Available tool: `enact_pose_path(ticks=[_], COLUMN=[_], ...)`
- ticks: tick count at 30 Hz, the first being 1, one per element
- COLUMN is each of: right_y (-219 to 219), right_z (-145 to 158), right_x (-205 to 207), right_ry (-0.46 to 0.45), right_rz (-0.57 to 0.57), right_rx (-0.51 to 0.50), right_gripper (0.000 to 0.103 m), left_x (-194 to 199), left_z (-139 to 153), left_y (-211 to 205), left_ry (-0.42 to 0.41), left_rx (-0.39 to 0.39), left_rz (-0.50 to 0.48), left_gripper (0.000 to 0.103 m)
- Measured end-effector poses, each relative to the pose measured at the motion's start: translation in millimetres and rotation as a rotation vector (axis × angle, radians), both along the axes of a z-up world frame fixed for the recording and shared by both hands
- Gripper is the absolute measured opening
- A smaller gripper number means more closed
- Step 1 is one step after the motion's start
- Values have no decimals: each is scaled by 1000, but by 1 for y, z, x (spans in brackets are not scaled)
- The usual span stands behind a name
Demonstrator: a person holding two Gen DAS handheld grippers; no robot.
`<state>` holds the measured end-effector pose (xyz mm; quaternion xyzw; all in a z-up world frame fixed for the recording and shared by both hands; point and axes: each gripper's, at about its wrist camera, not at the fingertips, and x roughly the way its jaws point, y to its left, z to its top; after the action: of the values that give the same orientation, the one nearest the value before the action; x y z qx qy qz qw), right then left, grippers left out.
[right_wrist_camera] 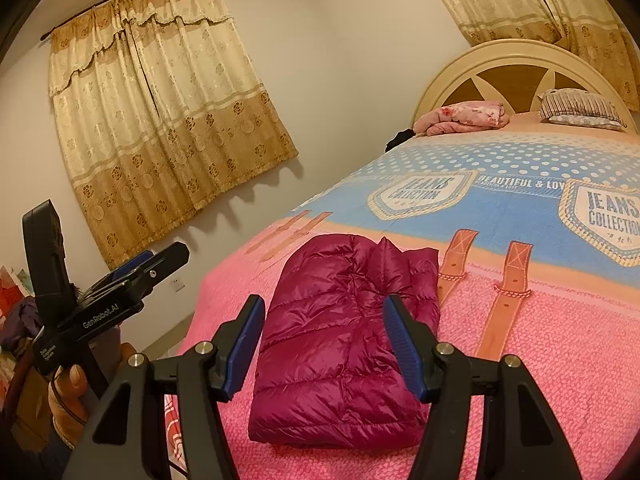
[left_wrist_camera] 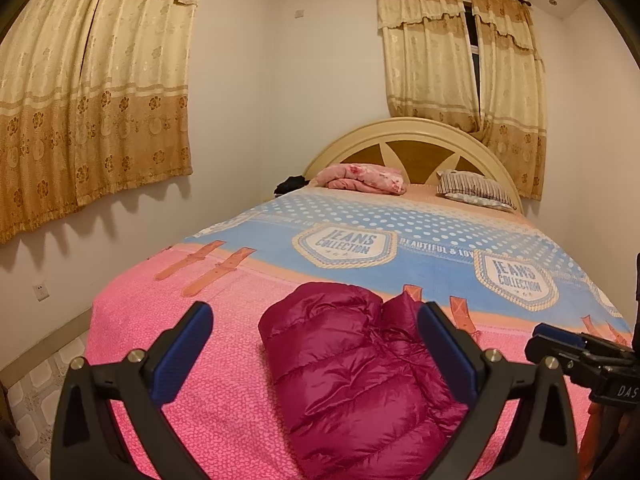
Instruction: Fold large clothes
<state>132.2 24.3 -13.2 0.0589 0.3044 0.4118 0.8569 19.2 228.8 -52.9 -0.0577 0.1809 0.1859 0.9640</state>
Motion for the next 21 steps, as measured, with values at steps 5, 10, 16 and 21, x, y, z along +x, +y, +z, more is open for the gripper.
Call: enact_pose_path(ticks=[5,10,16,21], right_y=[1,3,7,7], right_z=[0,-1,2,4], right_x=[-1,-3,-8,-11], right_ry=[-1,-3,-24,-35], right_rz=[2,12,29,41], right_rx=[2,-3,-11,-13], right_gripper=[62,62,62,62], left_x=[1,0,0,0], left_z=[-1,-3,-3,-4], left_y=[1,0,0,-1], left_ry=[-1,1,2,4], left_rx=[-3,-13,-17,-23], left_rz=[-1,0,-7,-17], left_gripper=[103,103,103,103])
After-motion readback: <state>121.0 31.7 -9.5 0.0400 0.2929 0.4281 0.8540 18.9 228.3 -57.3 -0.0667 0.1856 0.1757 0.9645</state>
